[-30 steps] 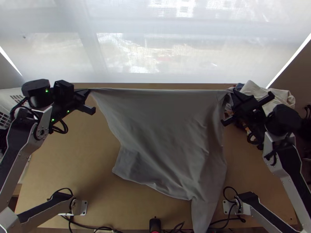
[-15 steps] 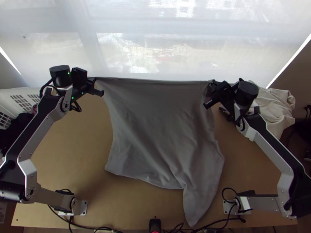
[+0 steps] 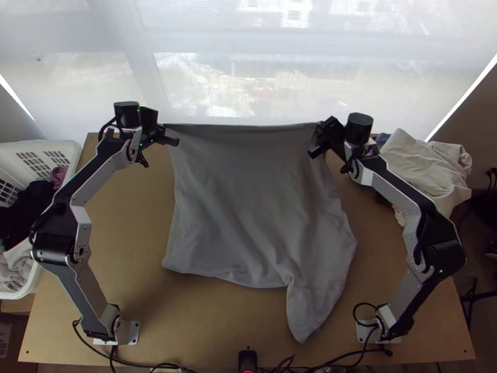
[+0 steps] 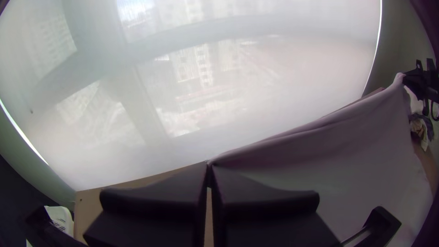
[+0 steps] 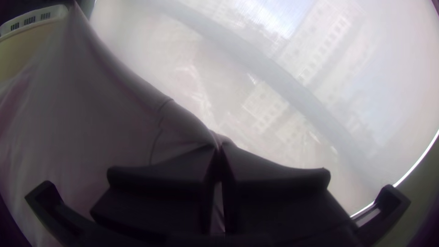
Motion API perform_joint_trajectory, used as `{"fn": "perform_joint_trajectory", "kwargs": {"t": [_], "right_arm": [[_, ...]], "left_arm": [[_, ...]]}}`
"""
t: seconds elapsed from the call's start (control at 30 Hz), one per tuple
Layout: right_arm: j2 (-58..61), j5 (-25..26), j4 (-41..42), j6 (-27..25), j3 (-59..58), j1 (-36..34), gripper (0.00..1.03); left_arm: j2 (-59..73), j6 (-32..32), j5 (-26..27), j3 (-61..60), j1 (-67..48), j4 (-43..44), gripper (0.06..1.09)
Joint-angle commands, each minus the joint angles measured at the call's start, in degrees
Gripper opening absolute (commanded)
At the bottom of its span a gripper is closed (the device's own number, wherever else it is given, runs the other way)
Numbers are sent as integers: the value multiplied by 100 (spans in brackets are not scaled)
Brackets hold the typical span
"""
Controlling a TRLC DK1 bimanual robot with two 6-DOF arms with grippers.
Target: Fold the t-shirt
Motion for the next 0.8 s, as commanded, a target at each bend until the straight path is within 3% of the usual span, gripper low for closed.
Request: {"fn": "perform_joint_trajectory", "kwargs": {"t": [0.0, 0.77], "right_arm": [[867, 123, -3, 10, 516, 61, 3], [2519, 334, -653, 89, 2757, 122, 3]], "left_arm": [[679, 1, -159, 178, -15, 171, 9], [1628, 80, -361, 1311, 618, 48, 9]]}}
